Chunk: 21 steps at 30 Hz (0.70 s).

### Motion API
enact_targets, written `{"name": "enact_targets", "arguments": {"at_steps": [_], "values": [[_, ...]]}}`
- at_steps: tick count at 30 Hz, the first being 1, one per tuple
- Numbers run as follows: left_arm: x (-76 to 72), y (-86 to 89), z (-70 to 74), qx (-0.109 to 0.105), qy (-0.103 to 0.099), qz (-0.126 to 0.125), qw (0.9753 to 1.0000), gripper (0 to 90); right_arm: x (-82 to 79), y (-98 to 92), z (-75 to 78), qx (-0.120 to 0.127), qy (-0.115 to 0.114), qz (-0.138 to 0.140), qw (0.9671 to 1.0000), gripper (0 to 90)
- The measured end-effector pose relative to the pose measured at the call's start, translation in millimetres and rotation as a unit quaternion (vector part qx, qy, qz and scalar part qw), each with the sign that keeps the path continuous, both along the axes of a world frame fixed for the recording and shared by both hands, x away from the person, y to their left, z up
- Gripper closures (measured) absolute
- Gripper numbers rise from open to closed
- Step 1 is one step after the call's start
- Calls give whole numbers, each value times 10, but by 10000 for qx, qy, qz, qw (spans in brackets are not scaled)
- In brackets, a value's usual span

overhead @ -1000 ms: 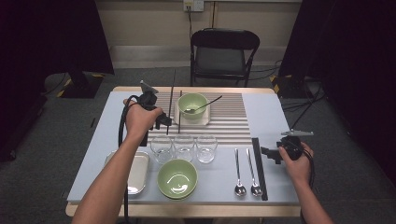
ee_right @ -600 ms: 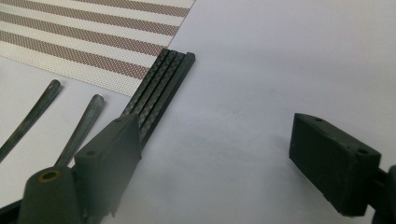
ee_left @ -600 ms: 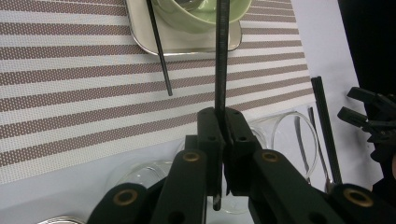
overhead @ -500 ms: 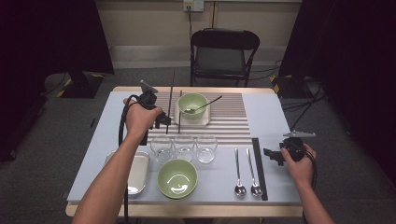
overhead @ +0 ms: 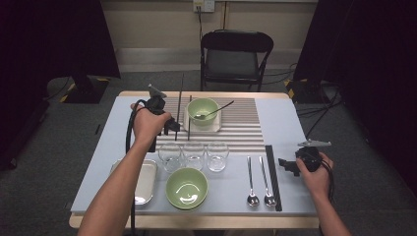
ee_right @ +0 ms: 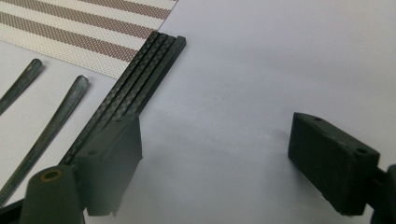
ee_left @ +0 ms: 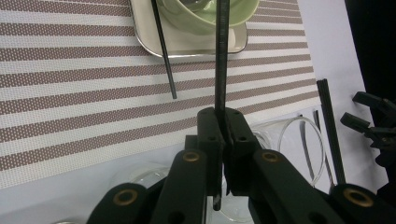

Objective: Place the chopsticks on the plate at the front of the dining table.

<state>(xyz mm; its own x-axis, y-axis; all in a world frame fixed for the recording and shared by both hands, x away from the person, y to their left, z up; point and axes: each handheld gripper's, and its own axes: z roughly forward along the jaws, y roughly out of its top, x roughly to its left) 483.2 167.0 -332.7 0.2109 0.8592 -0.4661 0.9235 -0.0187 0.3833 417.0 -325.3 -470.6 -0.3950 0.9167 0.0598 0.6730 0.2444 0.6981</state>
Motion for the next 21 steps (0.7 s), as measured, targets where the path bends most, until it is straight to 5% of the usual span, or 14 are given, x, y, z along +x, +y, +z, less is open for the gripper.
{"name": "enact_targets", "arguments": {"at_steps": [15, 21], "values": [[49, 29, -21, -54, 3, 80, 10000, 872, -51, 1, -56, -21, -243, 44, 9997, 159], [76, 51, -35, -41, -24, 57, 10000, 872, -56, 38, -63, -216, -268, 56, 9994, 156]]}}
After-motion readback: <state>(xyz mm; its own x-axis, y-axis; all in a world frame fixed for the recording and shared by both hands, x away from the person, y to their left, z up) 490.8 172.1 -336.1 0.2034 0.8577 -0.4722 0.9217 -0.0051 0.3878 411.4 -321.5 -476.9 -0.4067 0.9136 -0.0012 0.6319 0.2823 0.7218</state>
